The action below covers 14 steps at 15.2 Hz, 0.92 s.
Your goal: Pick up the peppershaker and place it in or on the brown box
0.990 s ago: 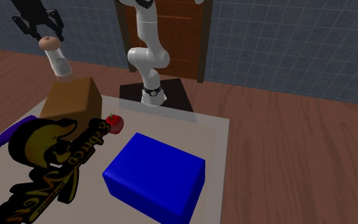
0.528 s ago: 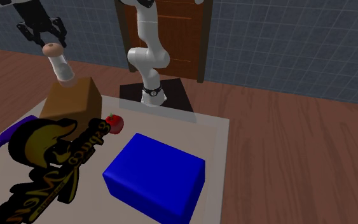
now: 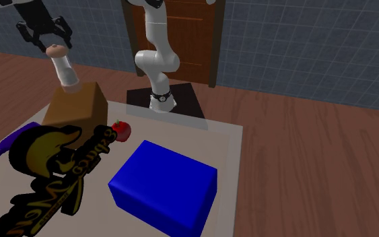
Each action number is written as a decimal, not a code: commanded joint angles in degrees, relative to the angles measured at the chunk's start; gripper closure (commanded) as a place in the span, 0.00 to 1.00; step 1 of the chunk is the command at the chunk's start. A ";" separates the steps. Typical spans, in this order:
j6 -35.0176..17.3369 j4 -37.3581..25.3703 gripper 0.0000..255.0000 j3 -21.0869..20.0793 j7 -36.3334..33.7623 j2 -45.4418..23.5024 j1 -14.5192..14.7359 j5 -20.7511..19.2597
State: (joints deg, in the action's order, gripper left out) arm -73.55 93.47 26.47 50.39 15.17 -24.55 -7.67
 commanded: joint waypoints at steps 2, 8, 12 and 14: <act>0.00 0.00 0.00 0.00 0.00 0.00 0.00 0.00; 8.12 -13.76 0.00 1.44 2.36 -6.11 0.02 2.05; 8.12 -13.76 0.00 1.44 2.36 -6.11 0.02 2.05; 8.12 -13.76 0.00 1.44 2.36 -6.11 0.02 2.05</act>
